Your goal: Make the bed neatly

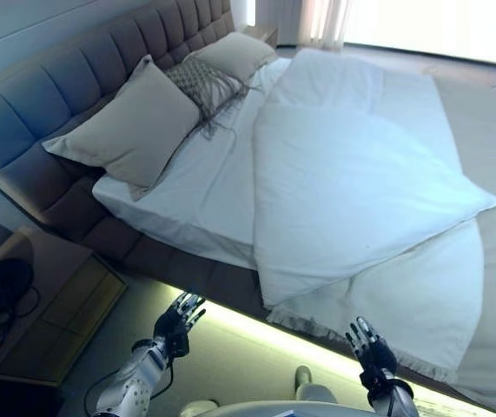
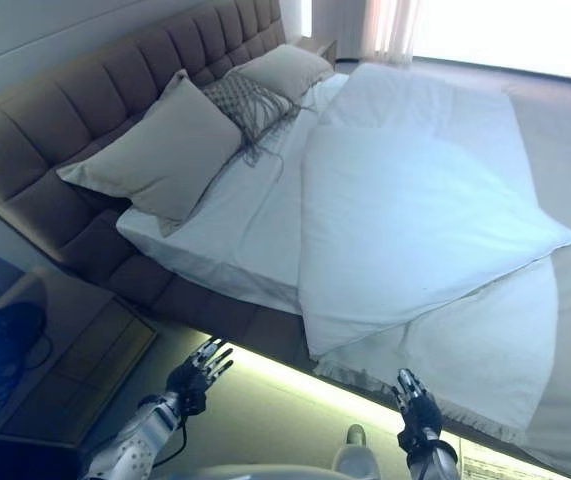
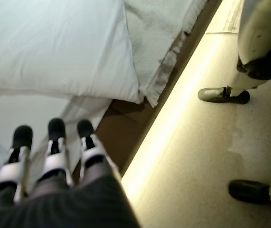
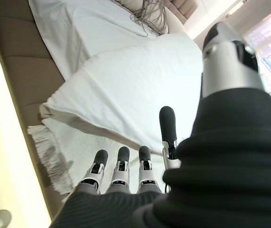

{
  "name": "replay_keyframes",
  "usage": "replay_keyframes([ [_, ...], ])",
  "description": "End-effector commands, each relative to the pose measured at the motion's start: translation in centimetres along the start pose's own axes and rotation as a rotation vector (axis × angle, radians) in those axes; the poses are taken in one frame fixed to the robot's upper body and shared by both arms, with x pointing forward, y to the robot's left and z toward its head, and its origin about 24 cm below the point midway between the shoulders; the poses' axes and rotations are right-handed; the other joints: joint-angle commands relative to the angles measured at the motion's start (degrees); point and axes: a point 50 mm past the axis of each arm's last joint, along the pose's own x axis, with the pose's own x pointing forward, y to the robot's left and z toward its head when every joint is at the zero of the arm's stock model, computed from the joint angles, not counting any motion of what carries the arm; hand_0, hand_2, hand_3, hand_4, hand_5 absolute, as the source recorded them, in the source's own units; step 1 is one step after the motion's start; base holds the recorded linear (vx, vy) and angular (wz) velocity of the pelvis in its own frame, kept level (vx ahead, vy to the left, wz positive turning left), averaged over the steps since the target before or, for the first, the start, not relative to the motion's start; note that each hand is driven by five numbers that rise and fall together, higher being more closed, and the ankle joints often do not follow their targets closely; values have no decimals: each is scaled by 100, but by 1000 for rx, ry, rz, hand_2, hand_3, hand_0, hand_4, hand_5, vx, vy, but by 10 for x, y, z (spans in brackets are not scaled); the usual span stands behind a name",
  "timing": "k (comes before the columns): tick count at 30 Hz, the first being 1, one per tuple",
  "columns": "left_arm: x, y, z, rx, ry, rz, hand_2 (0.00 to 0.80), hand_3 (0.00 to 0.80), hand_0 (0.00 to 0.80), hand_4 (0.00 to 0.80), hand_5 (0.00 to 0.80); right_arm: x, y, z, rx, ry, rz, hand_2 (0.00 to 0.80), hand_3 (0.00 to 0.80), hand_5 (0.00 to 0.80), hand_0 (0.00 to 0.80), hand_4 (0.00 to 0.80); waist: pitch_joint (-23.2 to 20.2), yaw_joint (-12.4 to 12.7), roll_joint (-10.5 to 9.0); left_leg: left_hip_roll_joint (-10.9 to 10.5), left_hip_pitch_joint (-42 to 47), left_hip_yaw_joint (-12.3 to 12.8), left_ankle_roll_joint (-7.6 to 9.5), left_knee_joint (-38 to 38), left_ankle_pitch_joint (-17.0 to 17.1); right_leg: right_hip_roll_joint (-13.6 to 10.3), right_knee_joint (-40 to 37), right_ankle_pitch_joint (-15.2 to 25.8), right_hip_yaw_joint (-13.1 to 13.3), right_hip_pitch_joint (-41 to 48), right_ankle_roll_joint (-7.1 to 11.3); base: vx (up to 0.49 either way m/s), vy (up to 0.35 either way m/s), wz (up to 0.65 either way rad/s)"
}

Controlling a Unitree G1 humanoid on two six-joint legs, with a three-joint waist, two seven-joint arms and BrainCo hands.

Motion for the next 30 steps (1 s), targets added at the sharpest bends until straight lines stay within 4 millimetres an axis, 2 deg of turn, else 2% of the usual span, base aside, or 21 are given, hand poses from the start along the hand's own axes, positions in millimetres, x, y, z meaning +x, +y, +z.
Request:
replay_keyframes([
  [1, -12, 11, 35, 99, -111, -12, 0, 0, 0, 0, 0, -1, 21, 4, 35, -59, 108, 0, 0, 0, 0, 0, -76, -25, -544, -626, 29, 39, 591, 622, -684, -555, -485, 1240, 342, -620, 518, 223, -304, 6],
  [3, -15, 14, 34, 91, -110, 1, 0, 0, 0, 0, 0, 0, 19, 1, 43, -42, 99, 0, 0, 0, 0, 0, -79, 18, -575, -531, 77, 55, 559, 666, -735, -519, -314, 1122, 284, -603, 526, 219, -346, 9],
  [4, -16, 16, 33, 89, -113, 7, 0, 0, 0, 0, 0, 1, 19, 1, 44, -34, 105, 0, 0, 0, 0, 0, -94, 43, -586, -441, 96, 77, 527, 752, -792, -450, -172, 894, 234, -583, 522, 229, -382, 8],
  [6, -17, 17, 29, 84, -104, 13, 0, 0, 0, 0, 0, 3, 16, 1, 33, -22, 92, 0, 0, 0, 0, 0, -122, 33, -603, -272, 58, 23, 440, 971, -847, -283, -62, 646, 389, -532, 454, 255, -405, 7],
  [8, -16, 17, 27, 44, -104, 24, 0, 0, 0, 0, 0, 6, 21, 5, 5, -5, 109, 0, 0, 0, 0, 0, -152, -5, -565, 59, 159, -59, 281, 1187, -602, -54, 337, 366, 488, -562, 292, 257, -407, 22],
  [10, -16, 16, 23, 51, -104, 17, 0, 0, 0, 0, 0, 3, 22, 8, -6, 7, 142, 0, 0, 0, 0, 0, -203, -61, -539, 440, 179, -71, 126, 1389, -57, 194, 453, 101, 443, -481, 18, 231, -404, 10],
  [12, -12, 13, 21, 41, -108, -1, 0, 0, 0, 0, 0, 4, 18, 8, -23, 16, 135, 0, 0, 0, 0, 0, -237, -98, -560, 629, 57, -19, 137, 1693, 281, 390, 458, -38, 435, -366, -168, 200, -397, -8],
  [14, -8, 9, 19, 37, -103, -21, 0, 0, 0, 0, 0, 6, 14, 10, -35, 17, 115, 0, 0, 0, 0, 0, -246, -73, -612, 615, -202, -16, 231, 2112, 401, 488, 393, -107, 405, -221, -293, 171, -349, -15],
  [16, -4, 2, 15, 46, -85, -56, 0, 0, 0, 0, 0, 9, 11, 13, -28, -2, 96, 0, 0, 0, 0, 0, -258, -74, -613, 696, -494, 161, 272, 2479, 582, 629, 398, -266, 344, -46, -452, 139, -262, -13],
  [18, -2, -1, 12, 60, -67, -72, 0, 0, 0, 0, 0, 10, 11, 14, -10, -18, 74, 0, 0, 0, 0, 0, -247, -64, -563, 725, -597, 176, 253, 2237, 742, 738, 388, -366, 343, 70, -482, 124, -133, 1],
  [20, 1, -3, 12, 63, -68, -79, 0, 0, 0, 0, 0, 10, 12, 13, 5, -24, 64, 0, 0, 0, 0, 0, -221, -38, -510, 668, -576, 56, 216, 1751, 887, 793, 368, -438, 362, 166, -470, 111, -16, 4],
  [22, 6, -6, 16, 55, -79, -78, 0, 0, 0, 0, 0, 8, 14, 13, 0, -33, 64, 0, 0, 0, 0, 0, -171, 45, -381, 590, -705, -224, 3, 831, 1239, 831, 280, -531, 369, 305, -414, 112, 75, 21],
  [25, 9, -7, 18, 55, -94, -65, 0, 0, 0, 0, 0, 6, 19, 14, -4, -43, 94, 0, 0, 0, 0, 0, -65, 222, -264, 543, -1087, -551, -234, 65, 1724, 820, 172, -652, 371, 554, -384, 142, 60, 44],
  [27, 8, -5, 17, 60, -94, -57, 0, 0, 0, 0, 0, 6, 20, 14, 0, -48, 105, 0, 0, 0, 0, 0, -12, 338, -189, 523, -1220, -704, -298, -324, 1951, 821, 150, -740, 367, 697, -388, 206, 45, 39],
  [30, 4, 1, 13, 59, -88, -34, 0, 0, 0, 0, 0, 7, 23, 10, 10, -47, 115, 0, 0, 0, 0, 0, -15, 468, -65, 477, -1366, -854, -312, -658, 2021, 817, 180, -890, 340, 830, -418, 289, 83, -12],
])
